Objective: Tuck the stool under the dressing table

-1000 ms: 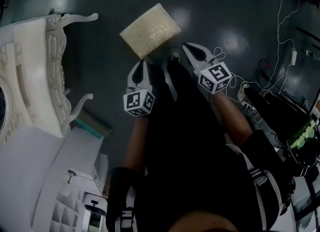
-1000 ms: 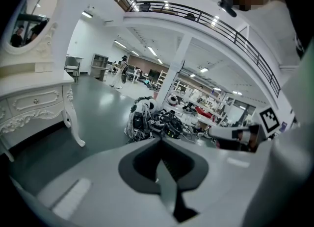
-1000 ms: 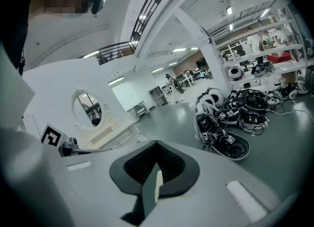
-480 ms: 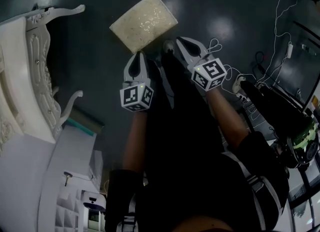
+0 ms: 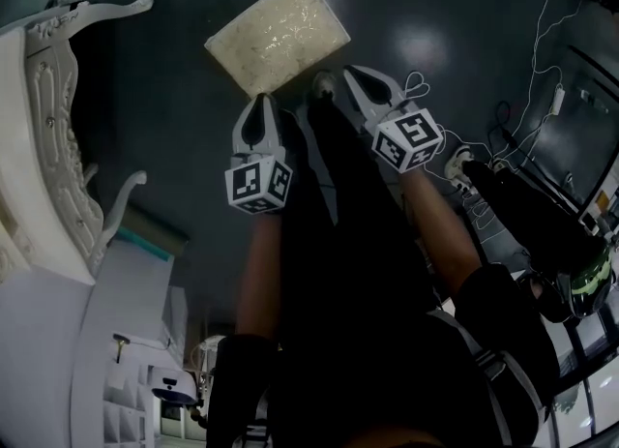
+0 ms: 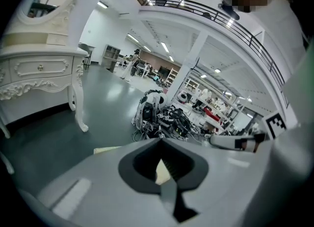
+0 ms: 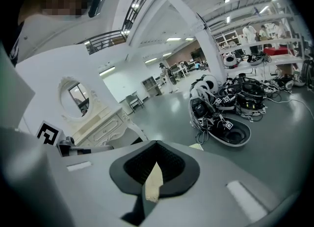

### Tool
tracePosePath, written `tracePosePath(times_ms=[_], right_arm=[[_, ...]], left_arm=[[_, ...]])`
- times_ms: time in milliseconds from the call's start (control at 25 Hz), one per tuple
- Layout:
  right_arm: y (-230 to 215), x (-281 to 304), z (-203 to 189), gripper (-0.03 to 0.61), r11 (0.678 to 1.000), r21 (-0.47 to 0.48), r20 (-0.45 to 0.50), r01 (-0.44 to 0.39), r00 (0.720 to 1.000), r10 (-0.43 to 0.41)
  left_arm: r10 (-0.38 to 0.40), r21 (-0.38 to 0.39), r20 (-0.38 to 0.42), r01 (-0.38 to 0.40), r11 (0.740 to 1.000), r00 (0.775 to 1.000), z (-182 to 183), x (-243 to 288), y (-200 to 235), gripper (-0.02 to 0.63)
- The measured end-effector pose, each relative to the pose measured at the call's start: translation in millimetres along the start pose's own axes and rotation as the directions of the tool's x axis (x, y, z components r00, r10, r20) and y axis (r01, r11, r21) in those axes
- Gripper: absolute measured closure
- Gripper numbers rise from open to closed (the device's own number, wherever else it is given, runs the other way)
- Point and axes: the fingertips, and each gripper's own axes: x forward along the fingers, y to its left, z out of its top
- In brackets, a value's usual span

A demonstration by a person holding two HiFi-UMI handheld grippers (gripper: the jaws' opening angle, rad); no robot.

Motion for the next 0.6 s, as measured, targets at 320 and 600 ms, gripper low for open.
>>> tracePosePath(times_ms=[320,600], right_arm=[[-21,36,-32,0.578,1.0,0.012,-0.048,0.017,0.999,-0.017],[-40,59,-62,0.578,0.998,0.037,-0.081,0.052,0.996,-0.048]], left_arm=[[-0.002,-0.007,-0.048,0.002,1.0,0.999,-34,33,27,0.604],[-0.008,-0.019,-0.069,0.007,1.0,0.998,-59,60,40,0.604]])
